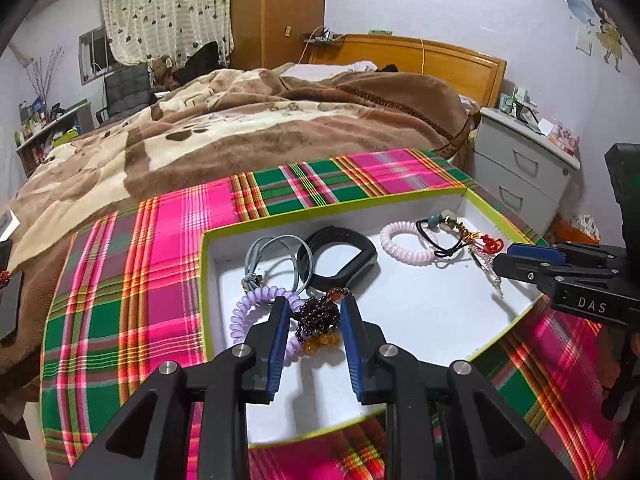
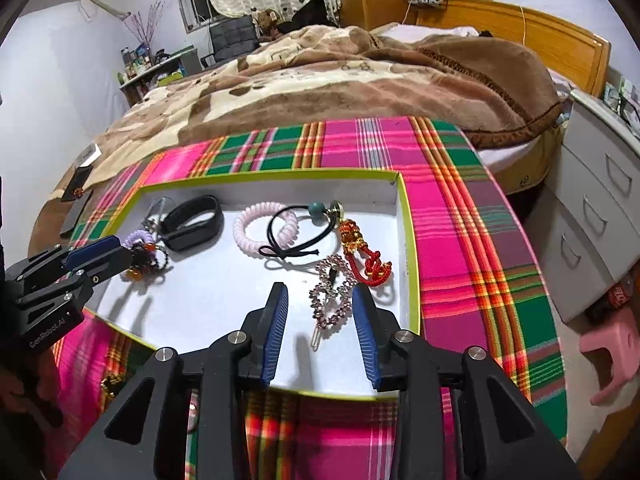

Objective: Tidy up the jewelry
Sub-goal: 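Open both grippers to release the bracelets in the box and lift away, then move the left gripper to the gold charm while the right gripper approaches the gold ring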

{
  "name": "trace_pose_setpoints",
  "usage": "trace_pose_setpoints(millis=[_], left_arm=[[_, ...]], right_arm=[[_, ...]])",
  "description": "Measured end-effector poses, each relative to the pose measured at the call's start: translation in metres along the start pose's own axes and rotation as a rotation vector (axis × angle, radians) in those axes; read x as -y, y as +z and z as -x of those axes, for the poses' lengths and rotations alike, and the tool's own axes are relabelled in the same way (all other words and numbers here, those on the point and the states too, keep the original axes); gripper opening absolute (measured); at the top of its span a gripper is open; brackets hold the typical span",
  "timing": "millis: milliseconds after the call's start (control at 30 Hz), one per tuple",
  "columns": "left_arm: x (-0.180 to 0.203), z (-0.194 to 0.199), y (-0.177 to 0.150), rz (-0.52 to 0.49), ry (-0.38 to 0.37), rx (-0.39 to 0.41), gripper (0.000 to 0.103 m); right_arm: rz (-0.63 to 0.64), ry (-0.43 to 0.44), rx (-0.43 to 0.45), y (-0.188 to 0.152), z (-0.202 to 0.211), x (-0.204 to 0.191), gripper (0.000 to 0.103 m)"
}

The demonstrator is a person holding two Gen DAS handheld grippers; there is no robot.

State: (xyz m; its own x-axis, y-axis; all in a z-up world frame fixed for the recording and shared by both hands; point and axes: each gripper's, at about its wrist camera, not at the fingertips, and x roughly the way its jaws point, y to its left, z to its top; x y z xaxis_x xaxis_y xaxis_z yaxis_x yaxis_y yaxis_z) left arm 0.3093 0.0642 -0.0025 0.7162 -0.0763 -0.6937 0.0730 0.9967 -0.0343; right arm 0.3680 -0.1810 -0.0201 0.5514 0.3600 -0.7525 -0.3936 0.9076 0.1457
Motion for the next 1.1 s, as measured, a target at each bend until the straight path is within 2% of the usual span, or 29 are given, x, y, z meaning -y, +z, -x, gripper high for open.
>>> trace_pose_setpoints(millis=[300, 533, 733, 1100], left_arm=[[0.009, 0.049, -0.014, 0.005, 0.012, 0.081, 0.026], [0.024, 0.094, -0.047, 0.038, 0.006, 0.135, 0.026], [0.035, 0.118, -0.080, 0.062, 0.004, 0.132, 0.026], [0.053, 0.160, -0.128, 0.065, 0.016, 0.133, 0.026]], right_arm=[[0.001, 0.020, 0.093, -0.022, 0.047, -0.017, 0.035], [0.013, 0.034, 0.146, -0.060, 0.087, -0.035, 0.035], [0.015, 0.038, 0.163, -0.100, 0.112, -0.045, 0.035], [-0.003, 0.043, 0.176, -0.148, 0.145, -0.052, 0.035]])
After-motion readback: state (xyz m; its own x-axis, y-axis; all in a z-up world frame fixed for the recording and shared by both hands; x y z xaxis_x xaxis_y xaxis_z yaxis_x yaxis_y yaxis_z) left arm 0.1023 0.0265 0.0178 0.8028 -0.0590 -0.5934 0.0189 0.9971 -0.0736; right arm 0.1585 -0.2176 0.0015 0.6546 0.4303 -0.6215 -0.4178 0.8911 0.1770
